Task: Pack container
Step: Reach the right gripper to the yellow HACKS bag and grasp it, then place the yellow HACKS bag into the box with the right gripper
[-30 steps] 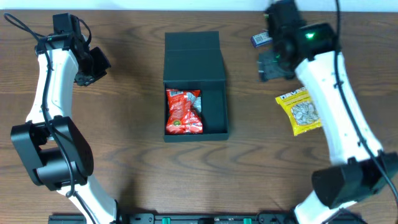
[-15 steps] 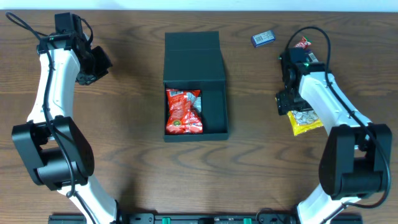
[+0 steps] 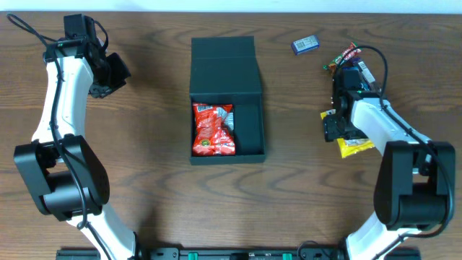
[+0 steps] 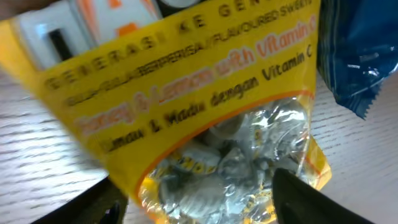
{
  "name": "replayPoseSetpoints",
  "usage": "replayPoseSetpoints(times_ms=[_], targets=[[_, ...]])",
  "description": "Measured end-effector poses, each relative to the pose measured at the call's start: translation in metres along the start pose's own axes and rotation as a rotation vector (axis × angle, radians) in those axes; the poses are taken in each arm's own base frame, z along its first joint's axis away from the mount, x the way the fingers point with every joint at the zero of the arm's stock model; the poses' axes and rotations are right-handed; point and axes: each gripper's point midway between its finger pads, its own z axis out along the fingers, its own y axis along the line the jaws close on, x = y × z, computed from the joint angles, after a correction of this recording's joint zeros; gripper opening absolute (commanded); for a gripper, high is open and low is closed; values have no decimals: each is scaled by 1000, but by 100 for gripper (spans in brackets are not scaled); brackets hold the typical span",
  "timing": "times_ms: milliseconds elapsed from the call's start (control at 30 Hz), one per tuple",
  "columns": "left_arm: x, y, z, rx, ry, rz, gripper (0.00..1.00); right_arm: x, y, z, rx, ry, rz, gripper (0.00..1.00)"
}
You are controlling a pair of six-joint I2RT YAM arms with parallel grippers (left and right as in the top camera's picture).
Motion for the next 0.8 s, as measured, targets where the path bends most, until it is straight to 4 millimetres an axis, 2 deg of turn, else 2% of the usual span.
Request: replayPoseSetpoints(times_ms=[100, 133, 333, 433, 500, 600, 700, 800], targets=[[-1, -1, 0, 2, -5, 0, 7, 2, -6, 7, 8, 17, 4, 8], [-1, -1, 0, 2, -6, 1, 7, 1, -8, 6, 15, 16, 7, 1], [-2, -1, 0, 3, -8, 1, 7, 1, -9, -1, 7, 41, 32, 1], [-2, -1, 0, 4, -10, 2, 7, -4, -3, -13, -17, 76, 33, 1], [-3, -1, 0, 5, -12, 2, 7, -23, 7, -33, -40, 46, 28, 1], [-3, -1, 0, 6, -14, 2, 7, -62, 27, -77, -105, -61, 16, 1], [-3, -2, 0, 6, -14, 2, 7, -97, 60, -128, -217, -188, 6, 1], [-3, -1, 0, 6, -14, 2, 7, -113, 94, -170, -315, -276, 6, 1]])
